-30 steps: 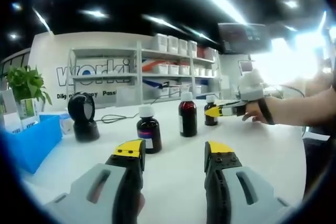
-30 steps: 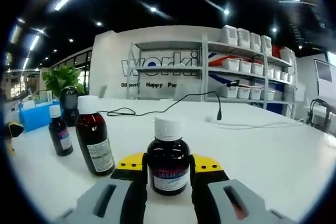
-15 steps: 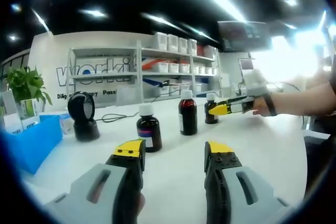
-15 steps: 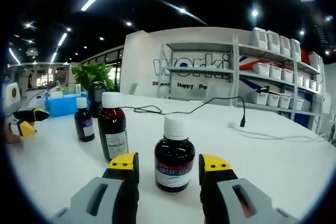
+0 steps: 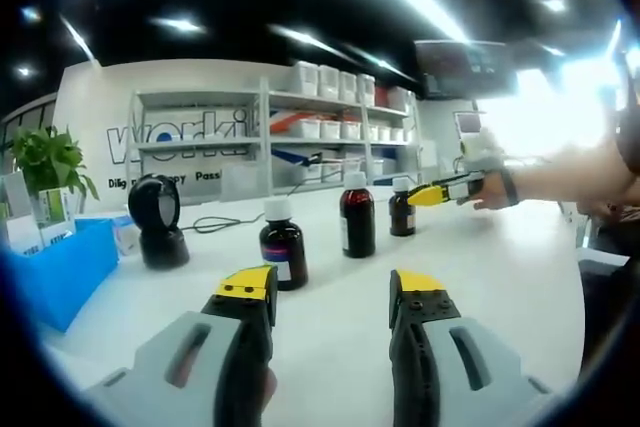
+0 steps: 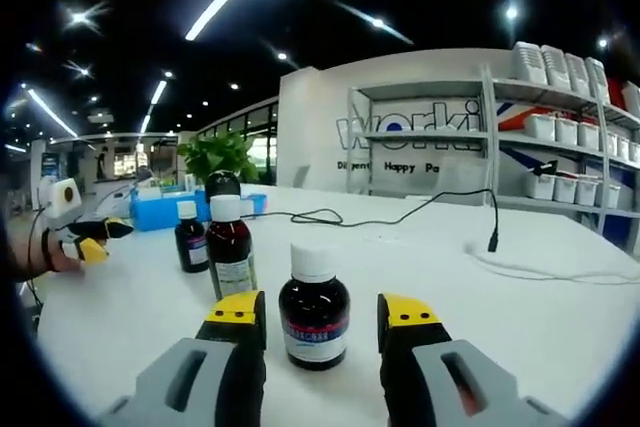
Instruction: Rotate the medicine bottle to make it face forward pick up the medicine bottle inspect the drug traceability code place the medicine on the table
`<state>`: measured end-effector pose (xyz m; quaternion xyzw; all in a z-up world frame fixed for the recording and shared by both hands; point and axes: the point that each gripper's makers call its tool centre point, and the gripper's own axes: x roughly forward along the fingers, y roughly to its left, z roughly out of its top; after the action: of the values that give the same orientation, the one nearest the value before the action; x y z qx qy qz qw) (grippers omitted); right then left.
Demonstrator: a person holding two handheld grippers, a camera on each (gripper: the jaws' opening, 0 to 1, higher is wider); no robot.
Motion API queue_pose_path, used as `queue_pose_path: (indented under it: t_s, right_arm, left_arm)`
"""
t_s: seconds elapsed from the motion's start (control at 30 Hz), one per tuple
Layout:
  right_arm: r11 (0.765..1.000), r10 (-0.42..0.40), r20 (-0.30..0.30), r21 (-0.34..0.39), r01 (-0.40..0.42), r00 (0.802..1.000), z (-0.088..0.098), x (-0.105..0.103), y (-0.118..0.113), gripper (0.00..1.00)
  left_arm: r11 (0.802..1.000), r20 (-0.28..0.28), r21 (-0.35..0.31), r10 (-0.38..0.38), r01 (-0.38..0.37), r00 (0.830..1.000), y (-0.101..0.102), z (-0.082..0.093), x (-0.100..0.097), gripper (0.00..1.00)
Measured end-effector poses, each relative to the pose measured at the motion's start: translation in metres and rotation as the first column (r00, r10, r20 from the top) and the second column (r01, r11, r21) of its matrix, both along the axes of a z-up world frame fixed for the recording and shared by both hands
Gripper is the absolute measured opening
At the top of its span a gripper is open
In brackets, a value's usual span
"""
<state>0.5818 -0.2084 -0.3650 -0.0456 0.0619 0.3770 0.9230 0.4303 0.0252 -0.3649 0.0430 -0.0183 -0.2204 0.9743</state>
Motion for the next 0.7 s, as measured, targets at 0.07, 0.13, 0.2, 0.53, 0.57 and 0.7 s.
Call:
queue_pose_path:
  t_s: [0.07,0.13,0.2,0.53,0.57,0.7]
  right_arm:
    - [0.999,0.034,-0.012,-0.001,-0.034,0.999,-0.002,-0.006,0.007,0.39]
    - [0.999,0.046,-0.007,-0.004,-0.046,0.999,-0.002,-0.005,0.007,0.37]
    - [0.999,0.053,0.004,0.002,-0.053,0.999,-0.001,-0.003,0.007,0.35]
    - [0.996,0.091,-0.020,-0.005,-0.091,0.996,-0.008,-0.004,0.020,0.32]
    - [0.996,0.088,-0.023,-0.001,-0.088,0.996,-0.009,-0.004,0.020,0.31]
    - [0.996,0.091,-0.032,0.019,-0.091,0.995,-0.010,-0.007,0.021,0.26]
  left_arm:
    - [1.000,0.000,0.000,0.001,-0.001,1.000,0.001,0.000,0.000,0.36]
    - [1.000,0.000,0.000,0.002,-0.002,1.000,0.001,0.000,0.000,0.36]
    - [1.000,-0.001,-0.001,0.003,-0.003,1.000,0.001,0.000,0.001,0.36]
    - [1.000,-0.005,0.002,0.002,-0.002,1.000,0.001,-0.001,0.001,0.35]
    - [1.000,-0.005,0.002,0.003,-0.003,1.000,0.001,-0.001,0.001,0.35]
    - [1.000,-0.005,0.001,0.005,-0.005,1.000,0.001,-0.001,0.001,0.35]
